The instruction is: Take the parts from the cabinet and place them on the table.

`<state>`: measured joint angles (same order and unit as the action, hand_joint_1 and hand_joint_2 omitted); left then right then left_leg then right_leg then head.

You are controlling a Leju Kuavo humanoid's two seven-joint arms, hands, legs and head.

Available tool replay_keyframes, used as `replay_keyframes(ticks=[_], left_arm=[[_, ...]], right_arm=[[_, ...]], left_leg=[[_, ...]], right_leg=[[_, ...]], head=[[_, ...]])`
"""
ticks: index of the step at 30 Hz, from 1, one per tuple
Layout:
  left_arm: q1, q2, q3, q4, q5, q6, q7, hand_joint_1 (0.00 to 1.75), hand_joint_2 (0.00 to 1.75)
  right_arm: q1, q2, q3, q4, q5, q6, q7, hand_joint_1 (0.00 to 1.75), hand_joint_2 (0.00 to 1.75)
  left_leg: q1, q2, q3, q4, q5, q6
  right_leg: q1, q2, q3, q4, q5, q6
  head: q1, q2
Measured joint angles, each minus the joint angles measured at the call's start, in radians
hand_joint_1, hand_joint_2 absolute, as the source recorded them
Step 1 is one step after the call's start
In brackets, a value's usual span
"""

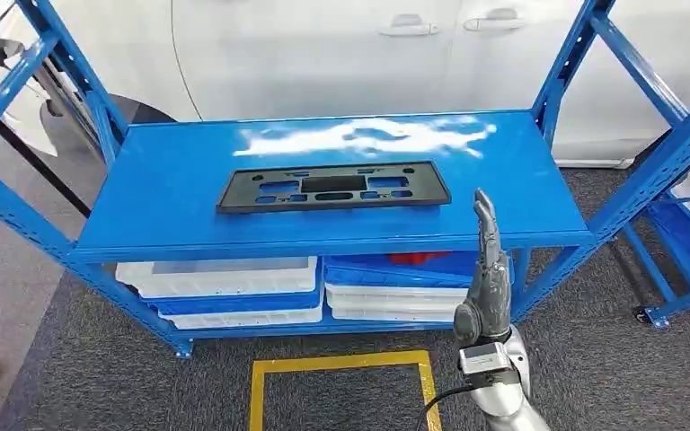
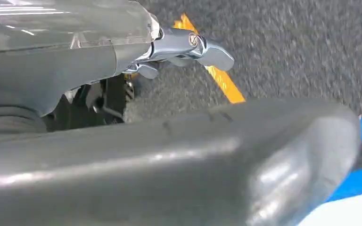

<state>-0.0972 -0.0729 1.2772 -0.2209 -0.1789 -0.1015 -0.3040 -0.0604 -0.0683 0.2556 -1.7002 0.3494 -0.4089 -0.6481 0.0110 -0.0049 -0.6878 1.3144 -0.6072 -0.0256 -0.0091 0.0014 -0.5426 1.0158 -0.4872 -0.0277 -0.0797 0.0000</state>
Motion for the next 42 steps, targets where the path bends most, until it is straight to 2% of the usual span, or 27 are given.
replay_keyframes(ticks=[1, 2, 3, 5, 6, 9, 11, 12, 15, 16, 17, 18, 19, 20, 22, 23, 25, 27, 29, 30, 31, 32, 35, 37, 38, 41, 42], left_arm=[[0.001, 0.000, 0.000, 0.000, 0.000, 0.001, 0.000, 0.00, 0.00], [0.003, 0.000, 0.000, 0.000, 0.002, 0.003, -0.001, 0.00, 0.00], [0.005, 0.000, 0.000, 0.000, 0.005, 0.003, 0.000, 0.00, 0.00], [0.007, 0.001, 0.000, 0.000, 0.005, 0.003, -0.001, 0.00, 0.00], [0.007, 0.001, 0.000, 0.000, 0.005, 0.004, 0.000, 0.00, 0.00], [0.005, 0.002, 0.000, 0.000, 0.001, 0.006, 0.000, 0.00, 0.00], [0.001, 0.001, 0.000, 0.000, 0.003, 0.006, 0.000, 0.00, 0.00], [0.000, 0.002, 0.000, 0.000, 0.003, 0.006, 0.000, 0.00, 0.00], [0.000, 0.002, 0.000, 0.000, 0.003, 0.006, 0.000, 0.00, 0.00], [0.002, 0.001, 0.000, 0.000, 0.003, 0.006, 0.000, 0.00, 0.00], [0.004, 0.000, 0.000, 0.000, 0.003, 0.008, 0.000, 0.00, 0.00], [0.006, -0.001, 0.000, 0.000, 0.003, 0.007, 0.000, 0.00, 0.00], [0.006, -0.004, -0.001, 0.000, 0.003, 0.007, 0.000, 0.00, 0.00], [0.005, -0.006, -0.002, 0.000, 0.003, 0.007, -0.001, 0.00, 0.00], [0.001, -0.007, -0.003, 0.000, 0.003, 0.005, -0.003, 0.00, 0.00], [0.002, -0.007, -0.003, 0.000, 0.003, 0.005, -0.005, 0.00, 0.00], [0.005, -0.007, -0.003, 0.000, 0.003, 0.005, -0.010, 0.00, 0.00], [0.001, -0.006, -0.003, 0.000, 0.003, 0.005, -0.014, 0.00, 0.00], [0.000, -0.008, -0.003, 0.000, 0.002, 0.005, -0.014, 0.00, 0.00], [0.003, -0.008, -0.003, 0.000, 0.000, 0.004, -0.014, 0.00, 0.00], [0.005, -0.008, -0.003, 0.000, 0.000, 0.004, -0.014, 0.00, 0.00], [0.006, -0.008, -0.003, 0.000, 0.000, 0.005, -0.014, 0.00, 0.00], [0.007, -0.007, -0.002, 0.000, 0.005, 0.005, -0.015, 0.00, 0.00], [0.005, -0.007, -0.003, 0.000, 0.003, 0.004, -0.015, 0.00, 0.00], [0.007, -0.007, -0.003, 0.000, 0.000, 0.004, -0.015, 0.00, 0.00], [0.008, -0.009, -0.002, 0.000, 0.003, 0.004, -0.015, 0.00, 0.00], [0.007, -0.010, -0.002, 0.000, 0.003, 0.004, -0.016, 0.00, 0.00]], right_arm=[[0.000, 0.000, 0.000, 0.004, -0.002, 0.003, 0.000, 0.00, 0.00], [-0.002, 0.000, 0.000, 0.008, -0.003, 0.005, 0.000, 0.00, 0.00], [-0.004, 0.000, 0.001, 0.010, -0.003, 0.005, 0.000, 0.00, 0.00], [-0.009, 0.000, 0.002, 0.015, -0.004, 0.006, 0.001, 0.00, 0.00], [-0.011, 0.000, 0.003, 0.020, -0.004, 0.013, 0.003, 0.00, 0.00], [-0.024, 0.000, 0.013, 0.026, 0.001, 0.031, 0.011, 0.00, 0.00], [-0.039, 0.000, 0.022, 0.032, 0.000, 0.040, 0.020, 0.00, 0.00], [-0.044, 0.000, 0.025, 0.034, -0.003, 0.042, 0.020, 0.00, 0.00], [-0.037, 0.000, 0.032, 0.043, -0.006, 0.047, 0.020, 0.00, 0.00], [-0.033, 0.000, 0.036, 0.045, -0.005, 0.057, 0.020, 0.00, 0.00], [-0.030, 0.000, 0.039, 0.047, -0.005, 0.070, 0.022, 0.00, 0.00], [-0.030, -0.001, 0.047, 0.049, -0.005, 0.100, 0.035, 0.00, 0.00], [-0.032, -0.004, 0.057, 0.051, -0.008, 0.130, 0.049, 0.00, 1.75], [-0.034, -0.006, 0.070, 0.056, -0.009, 0.152, 0.056, 0.00, 1.75], [-0.045, -0.006, 0.099, 0.085, 0.001, 0.170, 0.061, 0.00, 1.75], [-0.047, -0.006, 0.117, 0.101, 0.012, 0.172, 0.063, 0.00, 1.75], [-0.062, -0.006, 0.148, 0.138, 0.029, 0.172, 0.061, 0.00, 1.75], [-0.098, -0.001, 0.181, 0.177, 0.037, 0.168, 0.056, 0.00, 1.75], [-0.117, 0.003, 0.205, 0.205, 0.039, 0.165, 0.055, 0.00, 1.75], [-0.119, 0.003, 0.212, 0.217, 0.039, 0.165, 0.055, 0.00, 1.75], [-0.120, 0.003, 0.219, 0.230, 0.041, 0.165, 0.055, 0.00, 1.75], [-0.122, 0.003, 0.226, 0.238, 0.041, 0.164, 0.055, 0.00, 1.75], [-0.133, 0.003, 0.236, 0.252, 0.041, 0.164, 0.055, 0.00, 1.75], [-0.139, 0.004, 0.238, 0.257, 0.041, 0.163, 0.054, 0.00, 1.75], [-0.141, 0.004, 0.242, 0.260, 0.044, 0.163, 0.054, 0.00, 1.75], [-0.169, 0.006, 0.261, 0.275, 0.096, 0.150, 0.055, 0.00, 1.75], [-0.193, 0.010, 0.273, 0.287, 0.130, 0.132, 0.059, 0.00, 1.75]], left_leg=[[0.000, 0.000, -0.015, -0.006, 0.008, 0.001], [0.000, 0.000, -0.010, -0.050, 0.038, 0.002], [0.000, 0.000, 0.009, -0.124, 0.089, 0.006], [-0.002, 0.003, 0.042, -0.275, 0.222, 0.022], [-0.012, 0.006, 0.039, -0.274, 0.190, 0.022], [-0.012, 0.003, 0.062, -0.283, 0.186, 0.042], [-0.007, 0.003, 0.091, -0.296, 0.188, 0.053], [-0.007, 0.003, 0.096, -0.299, 0.185, 0.058], [-0.007, -0.001, 0.106, -0.302, 0.174, 0.062], [-0.007, -0.002, 0.112, -0.302, 0.169, 0.062], [-0.007, -0.002, 0.119, -0.302, 0.163, 0.060], [-0.007, -0.002, 0.128, -0.302, 0.158, 0.058], [-0.007, -0.002, 0.137, -0.302, 0.153, 0.056], [-0.007, -0.002, 0.140, -0.302, 0.148, 0.052], [-0.011, -0.001, 0.139, -0.303, 0.141, 0.039], [-0.011, -0.002, 0.146, -0.297, 0.146, 0.033], [-0.013, -0.002, 0.142, -0.279, 0.150, 0.022], [-0.007, -0.001, 0.116, -0.226, 0.098, 0.011], [-0.003, -0.001, 0.042, -0.083, 0.021, 0.003], [-0.001, -0.001, 0.010, -0.024, -0.001, 0.001], [0.000, -0.001, -0.005, -0.002, 0.000, 0.000], [0.001, -0.001, 0.002, -0.028, 0.024, -0.001], [0.002, 0.001, 0.107, -0.274, 0.164, 0.006], [-0.007, 0.003, 0.103, -0.292, 0.123, 0.021], [-0.008, 0.002, 0.106, -0.292, 0.154, 0.028], [0.000, 0.004, 0.114, -0.304, 0.167, 0.047], [0.000, 0.004, 0.114, -0.305, 0.167, 0.051]], right_leg=[[0.000, 0.001, 0.011, 0.000, -0.009, 0.001], [0.000, 0.003, 0.025, 0.000, -0.018, 0.002], [0.000, 0.003, 0.041, 0.000, -0.029, 0.004], [0.001, 0.001, 0.061, -0.002, -0.050, 0.010], [0.004, 0.003, 0.070, 0.001, -0.057, 0.018], [0.003, 0.004, 0.088, 0.009, -0.056, 0.039], [-0.002, 0.003, 0.074, 0.056, -0.061, 0.046], [-0.003, 0.003, 0.037, 0.114, -0.078, 0.051], [-0.005, 0.003, -0.092, 0.286, -0.170, 0.062], [-0.006, 0.003, -0.114, 0.292, -0.166, 0.063], [-0.005, 0.002, -0.116, 0.259, -0.130, 0.061], [-0.005, 0.002, -0.099, 0.190, -0.070, 0.058], [-0.004, 0.002, -0.071, 0.102, -0.004, 0.055], [-0.003, 0.002, -0.046, 0.024, 0.048, 0.048], [0.006, 0.002, -0.052, 0.019, -0.014, 0.032], [0.006, 0.002, -0.049, 0.007, 0.028, 0.024], [0.002, 0.004, -0.037, 0.004, 0.041, 0.013], [-0.001, 0.002, -0.036, 0.001, 0.043, 0.004], [0.000, 0.000, -0.038, 0.001, 0.041, 0.002], [0.001, -0.002, -0.039, 0.001, 0.040, 0.001], [0.002, -0.002, -0.038, 0.002, 0.039, 0.001], [0.002, -0.001, -0.037, 0.002, 0.038, 0.001], [0.000, 0.000, -0.031, 0.005, 0.032, 0.010], [0.003, -0.001, -0.033, 0.006, 0.032, 0.021], [0.003, 0.000, -0.035, 0.006, 0.030, 0.029], [0.002, -0.001, -0.032, 0.012, 0.021, 0.045], [0.002, -0.001, -0.048, 0.047, -0.004, 0.049]], head=[[0.000, 0.000], [0.000, 0.000], [0.000, 0.000], [0.000, 0.000], [0.000, 0.000], [0.000, 0.000], [0.000, 0.000], [0.000, 0.000], [0.000, 0.000], [0.000, 0.000], [0.000, 0.000], [0.000, 0.000], [0.000, 0.000], [0.000, 0.000], [0.000, 0.000], [0.000, 0.000], [0.000, 0.000], [-0.001, 0.000], [0.000, 0.000], [0.000, 0.000], [0.000, 0.000], [0.000, 0.000], [0.000, 0.000], [0.000, 0.000], [0.000, 0.000], [0.000, 0.000], [0.000, 0.000]])
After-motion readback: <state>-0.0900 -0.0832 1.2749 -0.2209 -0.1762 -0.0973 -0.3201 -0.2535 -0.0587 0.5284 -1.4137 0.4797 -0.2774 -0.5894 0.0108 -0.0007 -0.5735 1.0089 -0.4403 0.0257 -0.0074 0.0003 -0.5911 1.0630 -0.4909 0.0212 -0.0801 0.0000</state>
